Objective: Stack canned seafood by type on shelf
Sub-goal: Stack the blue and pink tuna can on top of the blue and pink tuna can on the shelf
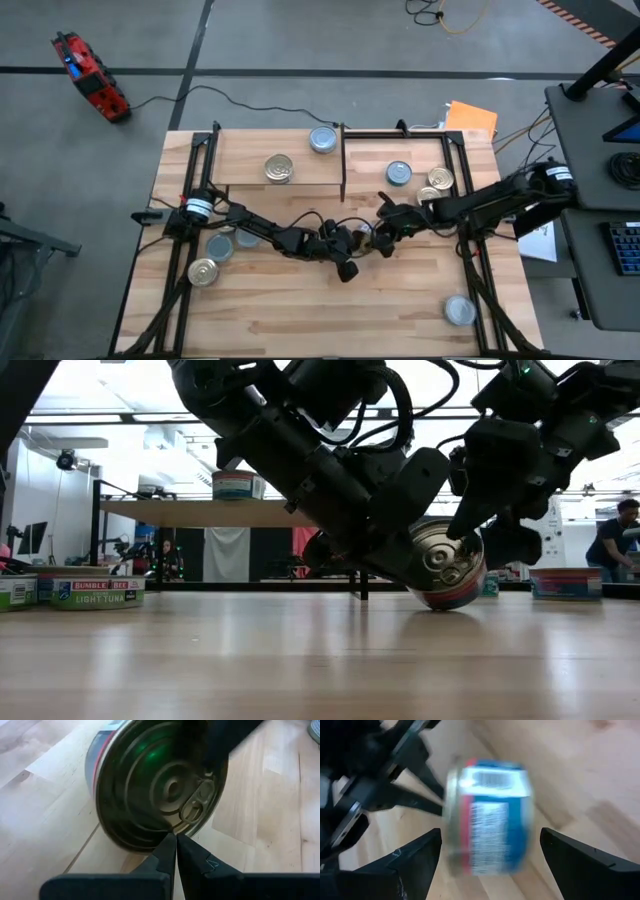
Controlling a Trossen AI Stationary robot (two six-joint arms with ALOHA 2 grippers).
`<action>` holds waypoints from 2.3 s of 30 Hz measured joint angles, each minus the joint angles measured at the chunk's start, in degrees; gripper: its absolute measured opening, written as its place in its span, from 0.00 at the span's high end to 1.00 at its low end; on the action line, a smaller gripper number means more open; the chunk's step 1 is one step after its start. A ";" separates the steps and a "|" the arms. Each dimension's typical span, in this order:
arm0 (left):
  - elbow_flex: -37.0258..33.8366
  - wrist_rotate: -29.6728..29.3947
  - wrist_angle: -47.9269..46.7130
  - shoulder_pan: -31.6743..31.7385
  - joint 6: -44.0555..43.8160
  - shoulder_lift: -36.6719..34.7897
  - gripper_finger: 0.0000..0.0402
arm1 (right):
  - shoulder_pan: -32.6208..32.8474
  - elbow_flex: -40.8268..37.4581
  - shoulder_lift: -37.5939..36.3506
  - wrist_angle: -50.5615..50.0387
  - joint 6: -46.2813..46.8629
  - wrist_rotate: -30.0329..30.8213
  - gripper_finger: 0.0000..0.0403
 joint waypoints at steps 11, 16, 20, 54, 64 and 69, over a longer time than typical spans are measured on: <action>0.00 2.96 -1.05 -0.11 -0.22 -0.25 1.00 | 0.02 0.92 3.07 3.10 -6.37 -1.63 0.36; 0.02 3.26 -2.64 -0.11 -0.38 -1.51 1.00 | 0.02 0.94 2.75 3.05 -6.56 -1.63 0.53; 0.07 3.24 -2.77 -0.11 0.09 -2.32 1.00 | 0.02 0.94 2.78 3.13 -6.44 -1.63 0.53; 0.09 -12.31 -33.57 -0.85 10.68 -32.70 1.00 | -2.01 4.09 -13.99 12.19 7.42 3.29 0.53; 0.15 2.78 -17.43 -0.79 13.97 -43.31 1.00 | -0.99 4.13 -14.07 25.15 1.33 -0.28 0.53; 0.15 12.44 -13.19 -0.74 11.95 -45.55 1.00 | 1.63 5.26 -13.90 26.91 -3.75 -0.70 0.53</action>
